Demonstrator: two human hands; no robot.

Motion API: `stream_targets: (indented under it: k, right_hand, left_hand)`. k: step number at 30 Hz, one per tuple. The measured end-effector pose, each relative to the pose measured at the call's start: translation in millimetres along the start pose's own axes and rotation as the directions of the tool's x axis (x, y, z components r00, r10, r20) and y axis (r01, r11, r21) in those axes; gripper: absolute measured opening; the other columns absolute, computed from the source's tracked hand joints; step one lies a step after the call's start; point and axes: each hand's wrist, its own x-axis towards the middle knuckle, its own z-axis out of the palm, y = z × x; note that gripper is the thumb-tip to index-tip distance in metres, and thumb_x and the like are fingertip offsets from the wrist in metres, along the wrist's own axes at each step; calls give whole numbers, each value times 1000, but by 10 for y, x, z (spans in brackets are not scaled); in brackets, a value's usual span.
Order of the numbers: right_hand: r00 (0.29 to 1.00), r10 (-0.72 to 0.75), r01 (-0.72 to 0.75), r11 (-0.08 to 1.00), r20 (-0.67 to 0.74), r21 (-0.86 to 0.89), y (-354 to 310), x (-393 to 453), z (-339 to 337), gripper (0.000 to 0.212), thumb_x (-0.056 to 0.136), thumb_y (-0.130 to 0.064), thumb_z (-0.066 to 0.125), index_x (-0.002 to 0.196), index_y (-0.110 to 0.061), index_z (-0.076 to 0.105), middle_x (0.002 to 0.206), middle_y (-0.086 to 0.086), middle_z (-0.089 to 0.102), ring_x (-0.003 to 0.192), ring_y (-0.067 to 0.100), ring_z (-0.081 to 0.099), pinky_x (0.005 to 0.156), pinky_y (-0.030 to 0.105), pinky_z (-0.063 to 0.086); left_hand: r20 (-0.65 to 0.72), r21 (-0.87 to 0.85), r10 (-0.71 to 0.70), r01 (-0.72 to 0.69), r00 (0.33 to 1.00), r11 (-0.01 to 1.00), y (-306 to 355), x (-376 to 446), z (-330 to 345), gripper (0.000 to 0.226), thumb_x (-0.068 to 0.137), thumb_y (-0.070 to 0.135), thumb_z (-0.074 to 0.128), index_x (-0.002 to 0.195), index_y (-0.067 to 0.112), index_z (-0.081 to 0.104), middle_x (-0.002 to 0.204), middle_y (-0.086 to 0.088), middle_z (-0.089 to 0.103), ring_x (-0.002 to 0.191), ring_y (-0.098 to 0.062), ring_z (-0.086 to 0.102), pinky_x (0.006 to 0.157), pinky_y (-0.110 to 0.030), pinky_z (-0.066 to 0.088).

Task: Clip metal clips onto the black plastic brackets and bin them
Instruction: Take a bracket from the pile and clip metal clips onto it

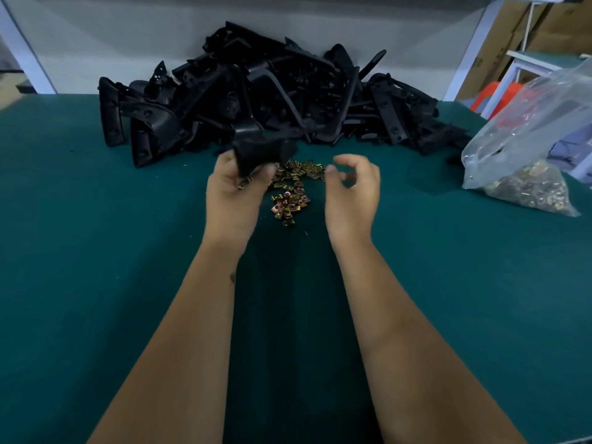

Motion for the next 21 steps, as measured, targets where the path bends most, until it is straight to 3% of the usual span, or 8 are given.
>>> stream_targets:
  k: [3, 6, 9, 13, 16, 18, 20, 21]
  right_hand:
    - [991, 119, -129, 976, 69, 173, -42, 24, -42, 33, 100, -23, 49, 76, -6, 64, 76, 2, 63, 60, 7, 53, 55, 14, 40]
    - [922, 150, -273, 905, 356, 327, -90, -4, -27, 51, 99, -41, 38, 73, -7, 65, 68, 6, 65, 56, 14, 56, 53, 23, 39]
    - [861, 157, -366, 852, 484, 375, -121, -30, 5, 51, 88, -53, 42, 78, -9, 66, 74, 9, 66, 63, 19, 60, 56, 25, 48]
    - [863, 175, -357, 875, 474, 326, -153, -43, 33, 31, 83, -41, 59, 84, -11, 62, 76, 4, 67, 71, 19, 65, 63, 29, 53]
    - [872, 231, -433, 776, 432, 459, -162, -14, 38, 15, 90, -13, 53, 75, -13, 57, 76, 5, 60, 72, 18, 59, 65, 29, 50]
    - [876, 257, -453, 726, 407, 517, -140, 18, 21, 26, 93, -2, 45, 71, -13, 52, 74, 6, 57, 70, 18, 57, 62, 27, 51]
    - [879, 253, -448, 726, 404, 521, -127, 35, 2, 30, 94, -1, 43, 69, -14, 52, 72, 5, 57, 65, 15, 57, 59, 25, 50]
    - [875, 245, -449, 735, 418, 508, -119, 37, 3, 31, 94, -1, 43, 68, -15, 52, 72, 4, 57, 65, 15, 56, 59, 26, 49]
  left_hand:
    - [25, 258, 251, -249, 968, 934, -11, -24, 64, 42, 89, 6, 69, 84, 48, 70, 116, -1, 54, 105, -10, 57, 90, -13, 46]
    - [67, 463, 367, -355, 928, 812, -116, -36, 111, 14, 87, 1, 68, 94, 10, 74, 115, 2, 52, 98, -10, 56, 87, -8, 43]
    - [111, 579, 391, -379, 914, 722, -157, -19, 76, 13, 88, 2, 64, 98, 2, 72, 117, -1, 52, 103, -18, 55, 88, -9, 42]
    - [227, 676, 405, -443, 886, 589, -152, 3, 32, 31, 82, -9, 67, 108, 6, 74, 124, -14, 56, 109, -33, 54, 93, -41, 49]
    - [289, 692, 386, -470, 876, 548, -120, -31, 63, 66, 78, -13, 66, 133, 23, 63, 146, -2, 39, 127, -33, 38, 111, -24, 28]
    - [241, 594, 290, -376, 926, 711, -101, -51, 99, 88, 77, -16, 58, 150, 29, 39, 156, 1, 24, 139, -26, 31, 116, -18, 18]
    - [109, 216, 35, -58, 993, 975, -36, -44, 110, 88, 82, -7, 53, 156, 30, 22, 153, 6, 32, 136, -11, 42, 112, -29, 38]
    - [75, -20, -129, 131, 989, 991, -18, -25, 107, 78, 87, 0, 52, 154, 27, 26, 146, 5, 45, 125, -8, 54, 103, -30, 48]
